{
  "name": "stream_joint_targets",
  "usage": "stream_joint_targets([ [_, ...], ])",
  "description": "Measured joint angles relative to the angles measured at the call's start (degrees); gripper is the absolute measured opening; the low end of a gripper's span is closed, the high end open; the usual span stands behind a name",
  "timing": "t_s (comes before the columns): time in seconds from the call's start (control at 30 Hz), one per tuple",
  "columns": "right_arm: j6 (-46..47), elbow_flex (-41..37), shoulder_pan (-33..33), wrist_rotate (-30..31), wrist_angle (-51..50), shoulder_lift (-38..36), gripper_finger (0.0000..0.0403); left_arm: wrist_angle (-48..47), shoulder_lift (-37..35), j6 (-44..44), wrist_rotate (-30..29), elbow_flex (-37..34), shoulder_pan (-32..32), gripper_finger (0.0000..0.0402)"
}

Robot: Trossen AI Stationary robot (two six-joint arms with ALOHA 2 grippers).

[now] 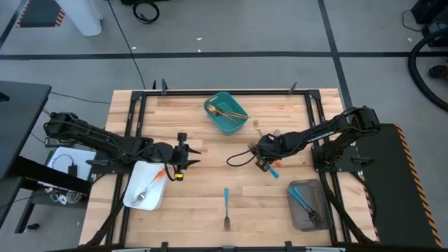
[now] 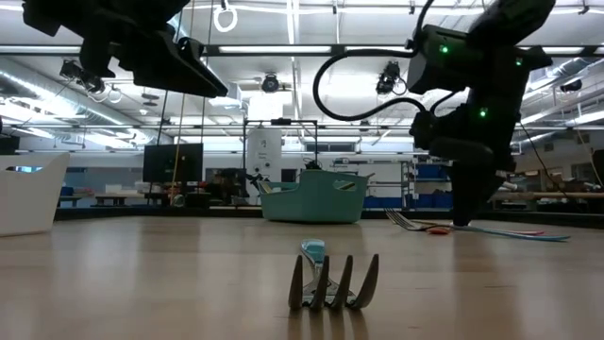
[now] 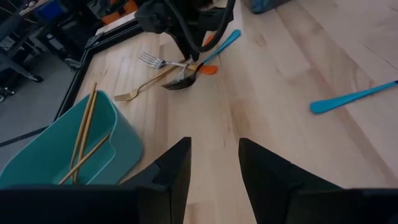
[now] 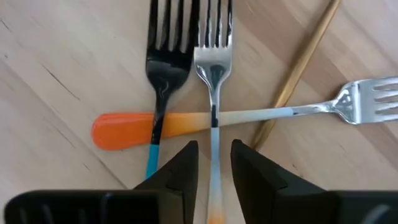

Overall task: Sort silverware by color (type)
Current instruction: Put the orange fork into the white bin

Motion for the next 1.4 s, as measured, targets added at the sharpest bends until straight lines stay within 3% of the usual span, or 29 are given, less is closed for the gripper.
stream_joint_targets([
  [0.33, -0.52, -2.11, 0.00, 2.43, 1.96, 0.13, 0.0092, 0.07, 0.00, 0.11, 0.04, 0.00, 0.00, 0.0142],
  [0.6, -1.19, -2.19, 0.00, 1.46, 2.22, 0.09, 0.0013, 0.09, -0.02, 0.35, 0.02, 0.02, -0.41, 0.0142],
  [1.07, -4.44, 4.28, 3.87, 3.31, -0.84, -0.48, 0.0009, 0.75, 0.44, -2.43, 1.18, 0.07, -1.90, 0.0144],
  [1.23, -6.78, 7.72, 5.51, 3.74, -0.77, -0.48, 0.0010, 1.85, 0.67, -0.02, 1.03, 0.07, -1.42, 0.0173],
  [1.4, -10.12, 8.52, 5.66, 1.55, 7.11, -0.48, 0.0010, 6.82, 4.68, 5.92, -1.25, 0.10, -1.54, 0.0214],
])
